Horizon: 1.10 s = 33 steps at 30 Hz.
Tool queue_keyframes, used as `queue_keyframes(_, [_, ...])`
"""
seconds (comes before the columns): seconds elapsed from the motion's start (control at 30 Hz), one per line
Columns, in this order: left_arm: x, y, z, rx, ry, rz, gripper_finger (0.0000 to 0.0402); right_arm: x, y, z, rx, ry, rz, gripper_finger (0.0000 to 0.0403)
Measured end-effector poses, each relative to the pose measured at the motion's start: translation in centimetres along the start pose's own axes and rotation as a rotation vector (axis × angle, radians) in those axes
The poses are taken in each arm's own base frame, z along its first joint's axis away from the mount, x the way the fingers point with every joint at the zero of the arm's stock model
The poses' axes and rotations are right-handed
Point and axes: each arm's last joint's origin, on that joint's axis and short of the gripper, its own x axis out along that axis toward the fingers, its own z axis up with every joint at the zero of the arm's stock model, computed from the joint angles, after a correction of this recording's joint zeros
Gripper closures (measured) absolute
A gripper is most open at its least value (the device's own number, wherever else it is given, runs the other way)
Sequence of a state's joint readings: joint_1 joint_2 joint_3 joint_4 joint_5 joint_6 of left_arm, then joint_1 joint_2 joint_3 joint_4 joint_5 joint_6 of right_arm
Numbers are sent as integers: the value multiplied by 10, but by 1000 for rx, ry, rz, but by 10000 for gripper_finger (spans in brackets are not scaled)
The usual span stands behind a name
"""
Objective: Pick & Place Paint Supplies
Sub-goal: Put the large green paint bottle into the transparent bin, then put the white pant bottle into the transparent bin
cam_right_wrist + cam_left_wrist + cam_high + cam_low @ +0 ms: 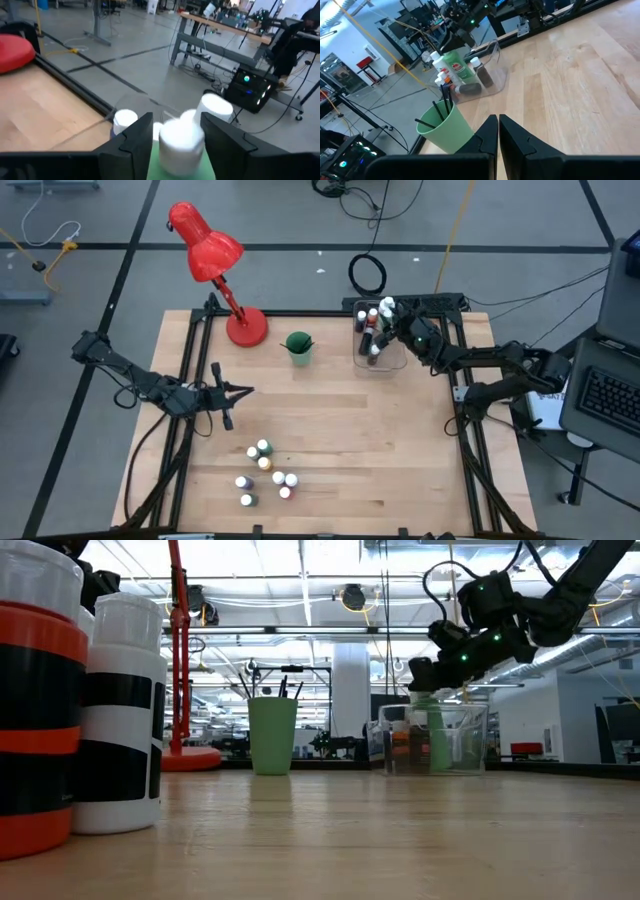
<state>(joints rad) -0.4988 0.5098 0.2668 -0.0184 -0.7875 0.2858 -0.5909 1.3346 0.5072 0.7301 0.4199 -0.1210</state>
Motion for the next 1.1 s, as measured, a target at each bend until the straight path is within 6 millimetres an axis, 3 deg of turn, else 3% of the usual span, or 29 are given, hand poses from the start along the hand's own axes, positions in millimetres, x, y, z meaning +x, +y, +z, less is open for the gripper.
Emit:
queue_keyframes(0.27, [0,0,-1,7,6,-2,382,-5,10,9,-173,-89,29,222])
queue_keyframes(0.5, [0,0,-1,6,6,-3,382,-16,21,23,-117,-203,122,213])
queue_keyframes(0.63, [0,0,-1,6,5,-3,382,-40,37,41,-31,-331,441,223])
queue_keyframes(0.8, [0,0,-1,4,5,-3,382,-101,55,65,-25,-457,881,262])
queue_keyframes(0.93, [0,0,-1,-10,5,-3,382,-133,50,63,-118,-385,924,304])
queue_keyframes(1.1, [0,0,-1,-21,5,-3,382,-145,47,47,-123,-158,906,343])
